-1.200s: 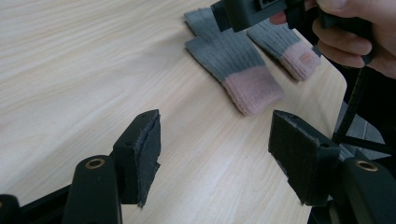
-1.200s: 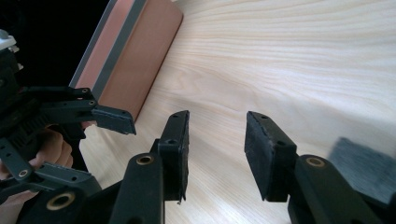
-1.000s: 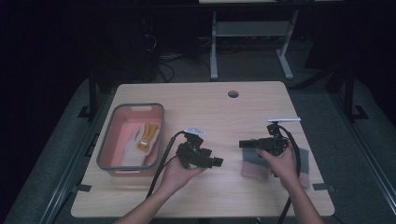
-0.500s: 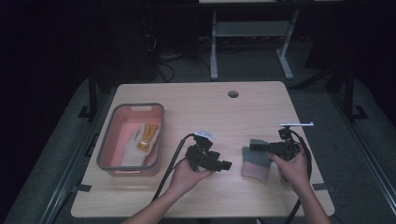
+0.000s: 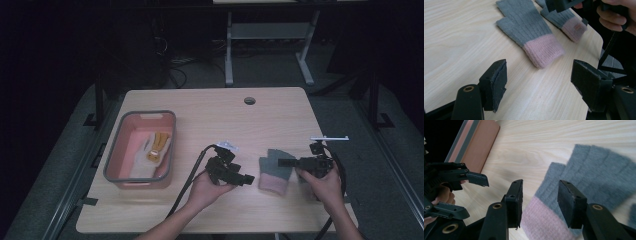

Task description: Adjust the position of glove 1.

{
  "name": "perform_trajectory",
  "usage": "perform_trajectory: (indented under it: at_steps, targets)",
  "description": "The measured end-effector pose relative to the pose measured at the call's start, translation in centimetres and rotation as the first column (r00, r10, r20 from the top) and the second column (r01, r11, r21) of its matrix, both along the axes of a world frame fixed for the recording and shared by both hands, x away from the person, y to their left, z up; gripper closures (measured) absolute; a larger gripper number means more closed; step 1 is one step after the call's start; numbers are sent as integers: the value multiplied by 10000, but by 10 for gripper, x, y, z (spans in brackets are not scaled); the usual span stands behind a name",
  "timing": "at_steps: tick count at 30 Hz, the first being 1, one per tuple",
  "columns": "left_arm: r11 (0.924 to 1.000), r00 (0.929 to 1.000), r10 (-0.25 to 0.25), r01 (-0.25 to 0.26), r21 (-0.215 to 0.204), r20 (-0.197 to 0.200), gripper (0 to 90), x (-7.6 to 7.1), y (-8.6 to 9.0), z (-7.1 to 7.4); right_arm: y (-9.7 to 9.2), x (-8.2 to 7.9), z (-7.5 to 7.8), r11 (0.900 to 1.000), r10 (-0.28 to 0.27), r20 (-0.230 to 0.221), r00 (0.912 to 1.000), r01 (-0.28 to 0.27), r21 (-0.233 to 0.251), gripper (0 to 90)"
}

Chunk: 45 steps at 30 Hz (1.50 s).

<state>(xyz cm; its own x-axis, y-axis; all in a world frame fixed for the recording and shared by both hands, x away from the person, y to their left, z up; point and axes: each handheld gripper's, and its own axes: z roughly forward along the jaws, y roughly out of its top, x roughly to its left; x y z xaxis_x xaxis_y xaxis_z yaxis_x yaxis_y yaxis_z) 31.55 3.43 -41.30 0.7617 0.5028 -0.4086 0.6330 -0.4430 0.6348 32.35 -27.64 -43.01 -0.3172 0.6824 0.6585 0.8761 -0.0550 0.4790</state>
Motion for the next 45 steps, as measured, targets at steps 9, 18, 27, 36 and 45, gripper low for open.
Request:
perform_trajectory:
  at_steps: [9, 18, 27, 36, 45]
  targets:
    - [9997, 9997, -249, 248, 84, 42, 286, -4, -13, -1, -12, -10, 2, 9980, -236, 140, 9996, 244, -581, 509]
    - [9990, 9990, -435, 434, 70, 94, 282, -8, -22, -1, -26, -24, 4, 9833, -547, 309, 9980, 592, -1719, 467]
    - [9985, 9986, -511, 509, 188, 138, 281, -10, -23, -2, -33, -30, 4, 9535, -666, 488, 9966, 780, -2912, 458]
    - [9985, 9986, -505, 501, 233, 169, 266, -12, -24, -4, -44, -34, 2, 9254, -901, 340, 9954, 963, -3666, 462]
    - [9981, 9983, -549, 543, 299, 191, 258, -13, -26, -6, -51, -35, -3, 8927, -1034, 291, 9942, 1057, -4382, 463]
